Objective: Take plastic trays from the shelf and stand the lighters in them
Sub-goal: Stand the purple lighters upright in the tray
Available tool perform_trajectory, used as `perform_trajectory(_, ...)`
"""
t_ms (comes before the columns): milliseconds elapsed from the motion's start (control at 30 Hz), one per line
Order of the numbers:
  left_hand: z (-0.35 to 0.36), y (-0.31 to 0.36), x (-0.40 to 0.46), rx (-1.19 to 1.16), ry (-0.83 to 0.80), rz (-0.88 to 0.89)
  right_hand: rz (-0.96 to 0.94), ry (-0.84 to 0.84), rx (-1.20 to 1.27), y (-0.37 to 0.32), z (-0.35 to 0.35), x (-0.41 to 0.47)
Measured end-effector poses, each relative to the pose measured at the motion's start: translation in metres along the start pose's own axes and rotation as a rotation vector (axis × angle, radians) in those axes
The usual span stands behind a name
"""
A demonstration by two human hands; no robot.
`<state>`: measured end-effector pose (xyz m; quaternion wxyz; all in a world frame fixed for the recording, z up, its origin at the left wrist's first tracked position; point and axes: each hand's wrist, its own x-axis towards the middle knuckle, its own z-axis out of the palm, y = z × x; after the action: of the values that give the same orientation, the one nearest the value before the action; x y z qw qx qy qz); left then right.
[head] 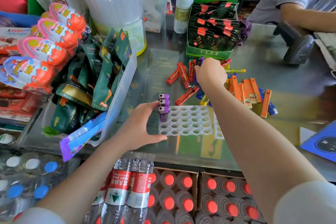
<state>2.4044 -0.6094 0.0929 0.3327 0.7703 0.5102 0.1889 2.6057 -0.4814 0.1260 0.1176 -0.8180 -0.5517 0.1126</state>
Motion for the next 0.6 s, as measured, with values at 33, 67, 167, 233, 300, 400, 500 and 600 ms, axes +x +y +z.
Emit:
perform_trajectory(33, 0.001, 0.000, 0.000, -0.004, 0.007, -0.001, 0.018, -0.006, 0.012, -0.002, 0.000, 0.002)
perform_trajectory(67, 0.001, 0.000, 0.000, -0.007, 0.014, 0.000, 0.036, -0.012, 0.037, -0.003, 0.000, 0.004)
perform_trajectory(167, 0.001, -0.002, 0.001, -0.014, 0.028, 0.007, 0.041, -0.023, 0.071, -0.007, 0.000, 0.004)
perform_trajectory(233, 0.001, -0.004, 0.001, -0.024, 0.028, 0.017, 0.037, -0.049, 0.092, -0.006, -0.001, 0.004)
perform_trajectory(300, 0.002, -0.006, 0.001, -0.025, 0.021, 0.020, 0.038, -0.108, 0.147, -0.003, -0.001, 0.003)
perform_trajectory(400, 0.003, -0.006, 0.000, -0.022, 0.026, 0.024, 0.002, -0.201, 0.234, 0.004, -0.004, -0.004)
perform_trajectory(500, 0.004, -0.005, -0.002, -0.021, 0.041, 0.024, -0.054, -0.321, 0.411, 0.012, -0.015, -0.031)
perform_trajectory(600, 0.007, -0.003, -0.005, 0.001, 0.083, 0.027, -0.119, -0.391, 0.672, 0.021, -0.025, -0.071)
